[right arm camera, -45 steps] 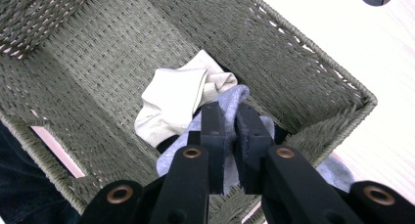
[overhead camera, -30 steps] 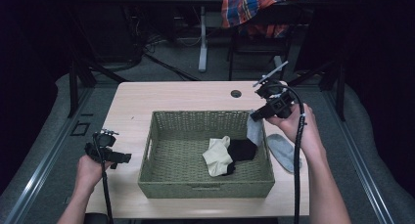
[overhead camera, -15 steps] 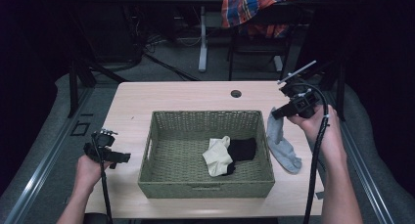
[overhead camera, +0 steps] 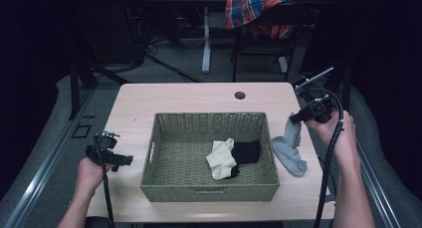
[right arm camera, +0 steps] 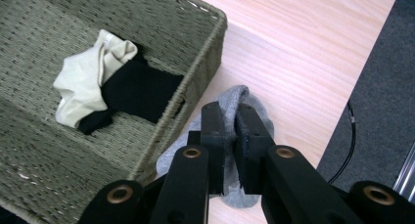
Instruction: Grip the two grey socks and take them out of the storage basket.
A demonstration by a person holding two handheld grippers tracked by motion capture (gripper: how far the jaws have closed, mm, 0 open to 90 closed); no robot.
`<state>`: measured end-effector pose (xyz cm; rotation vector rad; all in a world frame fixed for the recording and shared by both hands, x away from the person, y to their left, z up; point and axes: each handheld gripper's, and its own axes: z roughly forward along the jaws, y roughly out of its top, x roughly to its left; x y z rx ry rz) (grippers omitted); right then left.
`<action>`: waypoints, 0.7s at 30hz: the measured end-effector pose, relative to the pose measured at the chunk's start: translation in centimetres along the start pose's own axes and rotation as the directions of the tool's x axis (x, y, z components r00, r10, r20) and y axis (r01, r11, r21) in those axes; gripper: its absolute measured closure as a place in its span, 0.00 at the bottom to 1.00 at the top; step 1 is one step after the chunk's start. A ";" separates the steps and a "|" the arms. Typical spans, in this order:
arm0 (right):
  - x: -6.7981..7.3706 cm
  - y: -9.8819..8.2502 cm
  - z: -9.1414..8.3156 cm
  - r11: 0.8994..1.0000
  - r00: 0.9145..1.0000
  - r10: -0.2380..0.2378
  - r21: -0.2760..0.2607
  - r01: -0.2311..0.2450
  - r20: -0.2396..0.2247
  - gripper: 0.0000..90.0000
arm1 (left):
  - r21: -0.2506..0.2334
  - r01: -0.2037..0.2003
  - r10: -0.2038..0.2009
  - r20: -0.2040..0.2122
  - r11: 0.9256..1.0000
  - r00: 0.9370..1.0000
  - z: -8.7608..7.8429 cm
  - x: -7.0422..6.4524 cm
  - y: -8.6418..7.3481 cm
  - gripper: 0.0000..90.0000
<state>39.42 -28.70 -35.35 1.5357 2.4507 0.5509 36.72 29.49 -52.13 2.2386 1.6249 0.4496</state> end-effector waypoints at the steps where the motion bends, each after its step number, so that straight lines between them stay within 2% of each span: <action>1: -0.1 -0.1 0.2 1.000 1.000 0.012 -0.007 -0.012 0.000 0.94 | -0.001 -0.001 0.001 -0.001 1.000 1.000 0.0 0.0 0.0 0.00; 7: -1.3 -0.7 1.1 0.999 0.998 0.051 0.015 -0.051 0.028 0.94 | -0.005 0.003 -0.003 -0.001 1.000 1.000 -0.1 0.1 -0.1 0.00; 13: -2.5 -1.2 2.5 0.996 0.996 0.080 0.041 -0.081 0.038 0.94 | -0.003 0.001 -0.001 -0.003 1.000 1.000 -0.1 0.1 0.0 0.00; 21: -3.3 -1.4 4.6 0.992 0.993 0.103 0.061 -0.106 0.048 0.93 | -0.005 -0.003 0.003 -0.002 1.000 1.000 -0.1 0.0 0.1 0.00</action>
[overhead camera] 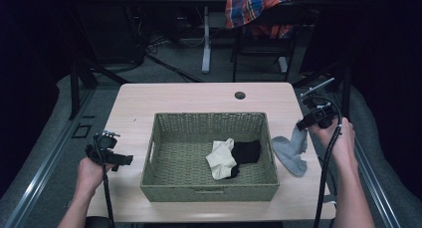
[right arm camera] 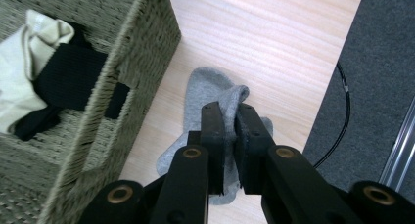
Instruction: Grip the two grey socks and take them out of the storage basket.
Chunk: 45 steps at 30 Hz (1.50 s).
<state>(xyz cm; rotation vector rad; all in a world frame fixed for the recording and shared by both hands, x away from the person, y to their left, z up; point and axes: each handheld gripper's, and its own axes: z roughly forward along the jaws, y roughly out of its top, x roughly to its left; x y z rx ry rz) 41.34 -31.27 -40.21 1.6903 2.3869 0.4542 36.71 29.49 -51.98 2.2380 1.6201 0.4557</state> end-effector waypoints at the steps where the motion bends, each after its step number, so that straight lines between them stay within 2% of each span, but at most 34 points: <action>1: 0.0 0.0 0.3 1.000 1.000 -0.004 0.010 0.004 -0.003 0.94 | -0.002 0.001 -0.001 -0.003 1.000 1.000 0.0 0.0 0.0 0.00; 6: 0.3 0.2 3.1 0.999 1.000 -0.012 0.050 0.012 0.014 0.93 | 0.001 -0.001 0.001 0.002 1.000 1.000 0.0 0.0 0.0 0.00; 7: 0.2 0.3 3.6 0.996 0.999 -0.030 0.081 0.029 0.017 0.93 | -0.003 0.000 0.000 0.000 1.000 1.000 0.1 0.0 0.0 0.00; 10: 0.3 0.3 5.5 0.995 0.999 -0.031 0.093 0.028 0.031 0.93 | -0.001 0.001 -0.001 0.001 1.000 1.000 0.0 0.0 0.0 0.00; 11: 0.3 0.3 5.9 0.993 0.999 -0.044 0.113 0.041 0.025 0.93 | -0.004 0.002 -0.002 -0.001 1.000 1.000 0.1 0.0 0.0 0.00; 12: 0.3 0.2 6.5 0.994 0.999 -0.035 0.100 0.033 0.020 0.93 | -0.006 0.003 -0.003 -0.003 1.000 1.000 0.1 0.0 0.0 0.00; 14: 0.0 0.2 7.5 0.991 0.999 -0.054 0.124 0.054 -0.004 0.93 | -0.006 0.003 -0.003 -0.001 1.000 1.000 0.0 0.0 0.1 0.00; 19: -0.4 -0.6 10.0 0.994 0.999 -0.028 0.103 0.031 -0.027 0.91 | -0.005 0.002 -0.002 0.000 1.000 1.000 0.0 0.0 0.1 0.00; 20: -0.6 -0.5 10.3 0.992 0.998 -0.049 0.118 0.054 -0.043 0.90 | -0.003 0.002 -0.002 0.002 1.000 1.000 0.1 0.0 0.1 0.00; 22: -0.5 -0.6 10.7 0.994 0.998 -0.040 0.100 0.044 -0.039 0.81 | -0.002 0.000 0.000 0.000 1.000 1.000 0.1 0.0 0.1 0.00; 23: -0.6 -0.5 10.8 0.993 0.997 -0.046 0.102 0.051 -0.058 0.73 | -0.003 0.001 -0.001 0.000 1.000 1.000 0.1 0.0 0.1 0.00; 24: -0.6 -0.4 10.8 0.993 0.997 -0.050 0.106 0.056 -0.054 0.64 | -0.003 -0.001 0.001 0.000 1.000 1.000 0.1 0.0 0.1 0.00; 25: -0.5 -0.5 10.7 0.997 0.999 -0.028 0.073 0.032 -0.045 0.58 | -0.003 -0.001 0.001 0.001 1.000 1.000 0.1 0.0 0.1 0.00; 26: -0.7 -0.5 10.4 0.997 0.999 -0.023 0.069 0.027 -0.049 0.51 | -0.004 0.001 -0.001 0.000 1.000 1.000 0.1 0.0 0.1 0.00; 27: -0.9 -0.5 9.9 0.997 0.999 -0.025 0.071 0.028 -0.047 0.46 | -0.007 0.003 -0.003 -0.001 1.000 1.000 0.1 0.0 0.1 0.00; 33: -1.6 -0.8 6.1 0.999 0.995 -0.005 -0.032 0.002 -0.096 0.20 | -0.007 0.000 0.000 0.000 1.000 1.000 0.0 0.0 0.1 0.00; 34: -1.7 -0.9 5.5 0.999 0.996 -0.004 -0.043 0.001 -0.087 0.15 | -0.007 0.001 -0.001 0.000 1.000 1.000 0.0 0.0 0.2 0.00; 36: -1.7 -1.1 4.5 0.999 0.997 -0.009 -0.048 0.005 -0.075 0.14 | -0.007 0.000 0.000 0.001 1.000 1.000 0.0 0.0 0.2 0.00; 39: -1.7 -1.5 3.6 0.999 0.998 -0.006 -0.053 0.003 -0.068 0.07 | -0.009 0.002 -0.002 0.001 1.000 1.000 0.0 0.0 0.3 0.00; 45: -1.8 -1.9 3.3 0.999 0.998 -0.015 -0.050 0.012 -0.058 0.03 | -0.014 0.000 0.000 -0.003 1.000 1.000 0.0 -0.1 0.4 0.00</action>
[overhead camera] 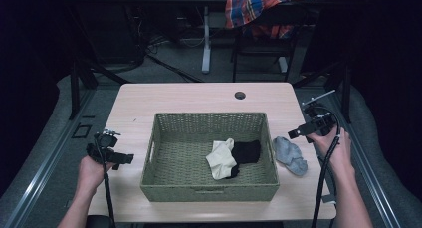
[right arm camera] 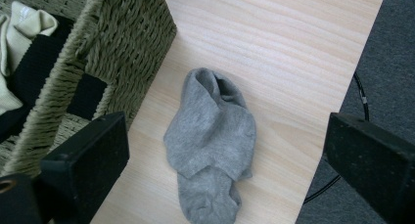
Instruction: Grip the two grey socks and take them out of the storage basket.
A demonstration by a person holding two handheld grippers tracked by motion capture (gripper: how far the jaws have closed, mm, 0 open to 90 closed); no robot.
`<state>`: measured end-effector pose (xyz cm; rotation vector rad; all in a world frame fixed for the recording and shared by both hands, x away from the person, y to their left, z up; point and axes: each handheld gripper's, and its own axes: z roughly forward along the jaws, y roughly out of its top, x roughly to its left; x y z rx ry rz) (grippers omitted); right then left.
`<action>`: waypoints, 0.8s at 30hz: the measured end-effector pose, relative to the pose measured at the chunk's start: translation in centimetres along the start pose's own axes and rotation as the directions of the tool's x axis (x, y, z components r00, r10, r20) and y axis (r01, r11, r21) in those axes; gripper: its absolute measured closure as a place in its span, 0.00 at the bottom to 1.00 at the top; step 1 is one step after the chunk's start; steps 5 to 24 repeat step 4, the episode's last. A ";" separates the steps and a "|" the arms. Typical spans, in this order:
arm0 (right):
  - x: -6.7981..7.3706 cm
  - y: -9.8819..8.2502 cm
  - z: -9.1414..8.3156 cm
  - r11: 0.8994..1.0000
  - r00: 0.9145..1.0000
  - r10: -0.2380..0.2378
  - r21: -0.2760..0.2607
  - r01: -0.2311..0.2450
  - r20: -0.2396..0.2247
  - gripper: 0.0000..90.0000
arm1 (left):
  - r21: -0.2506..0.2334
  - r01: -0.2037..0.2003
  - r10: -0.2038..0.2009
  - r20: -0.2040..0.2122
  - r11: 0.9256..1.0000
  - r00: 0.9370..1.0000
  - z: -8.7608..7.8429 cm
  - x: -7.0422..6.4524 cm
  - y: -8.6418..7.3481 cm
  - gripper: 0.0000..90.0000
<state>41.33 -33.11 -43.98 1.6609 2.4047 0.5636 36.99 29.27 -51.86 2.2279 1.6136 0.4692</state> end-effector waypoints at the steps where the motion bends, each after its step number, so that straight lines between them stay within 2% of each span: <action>1: 0.0 0.0 0.1 1.000 1.000 -0.005 0.007 0.005 -0.007 0.02 | 0.001 0.000 0.000 0.000 1.000 1.000 0.0 0.0 0.0 0.00; 4: 0.1 0.1 0.7 1.000 1.000 -0.013 0.023 0.013 -0.004 0.03 | 0.000 -0.004 0.004 0.000 1.000 1.000 0.0 -0.1 0.1 0.00; 24: 0.1 0.1 0.7 1.000 1.000 -0.013 0.023 0.013 -0.004 0.03 | 0.000 -0.004 0.004 0.000 1.000 1.000 0.0 -0.1 0.1 0.00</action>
